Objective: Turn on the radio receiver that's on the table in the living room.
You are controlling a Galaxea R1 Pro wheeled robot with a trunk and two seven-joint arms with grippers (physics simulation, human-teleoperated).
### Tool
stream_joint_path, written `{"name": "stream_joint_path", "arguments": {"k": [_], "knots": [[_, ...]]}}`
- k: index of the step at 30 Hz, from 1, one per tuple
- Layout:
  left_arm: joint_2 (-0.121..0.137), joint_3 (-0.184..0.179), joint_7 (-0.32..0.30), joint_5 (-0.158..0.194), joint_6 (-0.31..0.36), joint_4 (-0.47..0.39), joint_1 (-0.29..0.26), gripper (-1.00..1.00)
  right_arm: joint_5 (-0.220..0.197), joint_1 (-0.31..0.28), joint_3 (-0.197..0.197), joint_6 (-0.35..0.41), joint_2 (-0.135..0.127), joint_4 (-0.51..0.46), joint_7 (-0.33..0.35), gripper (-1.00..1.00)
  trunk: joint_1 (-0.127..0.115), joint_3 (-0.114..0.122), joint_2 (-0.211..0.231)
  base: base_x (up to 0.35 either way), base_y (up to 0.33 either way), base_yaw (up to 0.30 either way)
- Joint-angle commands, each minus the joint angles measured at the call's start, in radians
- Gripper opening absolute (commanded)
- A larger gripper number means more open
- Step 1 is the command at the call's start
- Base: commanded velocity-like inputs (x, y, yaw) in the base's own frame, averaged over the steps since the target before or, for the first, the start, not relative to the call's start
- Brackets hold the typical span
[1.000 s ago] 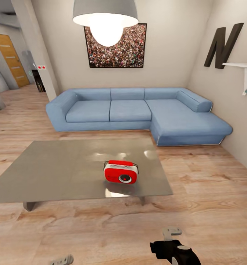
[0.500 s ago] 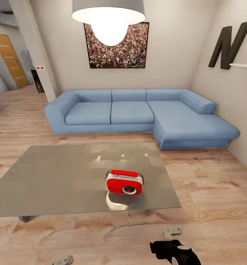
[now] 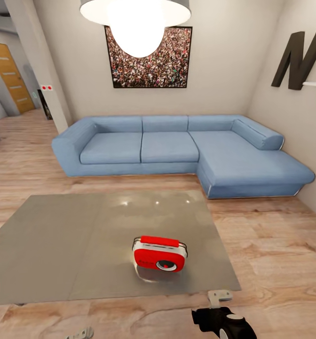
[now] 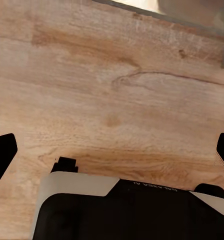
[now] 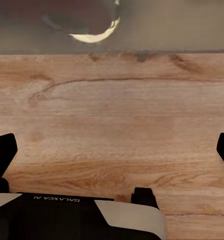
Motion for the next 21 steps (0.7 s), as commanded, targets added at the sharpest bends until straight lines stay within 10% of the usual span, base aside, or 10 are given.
{"name": "stream_joint_path", "arguments": {"k": [1, 21], "knots": [[0.0, 0.0, 0.0, 0.0, 0.0, 0.0, 0.0, 1.0, 0.0, 0.0, 0.0, 0.0, 0.0, 0.0, 0.0, 1.0, 0.0, 0.0, 0.0, 0.335, 0.0, 0.0], [-0.002, 0.0, 0.0, 0.003, 0.0, 0.0, 0.0, 1.0, 0.0, 0.0, -0.005, -0.003, 0.001, 0.0, 0.001, 1.0, 0.0, 0.0, 0.0, 0.142, 0.0, 0.0]]}}
